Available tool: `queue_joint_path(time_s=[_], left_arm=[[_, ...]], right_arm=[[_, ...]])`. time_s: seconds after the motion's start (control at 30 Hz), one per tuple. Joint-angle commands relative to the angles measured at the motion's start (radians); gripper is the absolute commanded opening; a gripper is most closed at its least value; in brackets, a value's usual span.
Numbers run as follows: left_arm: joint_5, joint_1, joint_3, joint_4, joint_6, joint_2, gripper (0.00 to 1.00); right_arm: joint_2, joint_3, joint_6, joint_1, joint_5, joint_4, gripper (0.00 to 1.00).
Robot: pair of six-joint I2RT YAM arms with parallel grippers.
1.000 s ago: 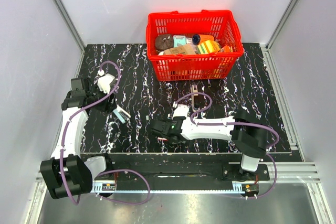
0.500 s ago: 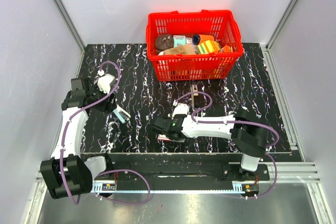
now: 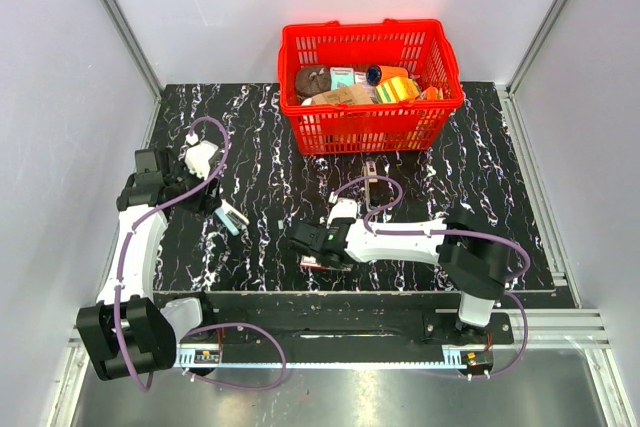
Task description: Unload the staples from the stapler
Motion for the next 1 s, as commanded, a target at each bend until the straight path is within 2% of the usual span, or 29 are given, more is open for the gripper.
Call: queue_joint_path(time_s=[0.0,0.97], left_arm=[[-0.007,0.005,-0.005,0.018,0.005,-0.025,0.6],[-0.005,0.005,0.0,0.018,0.005,-0.024,0.6]], right_arm=[[0.004,-0.005,0.01,-0.011,-0.014,0.003,0.15],[0.0,-0.022,0.016,-0.023,-0.038,-0.005,0.17]])
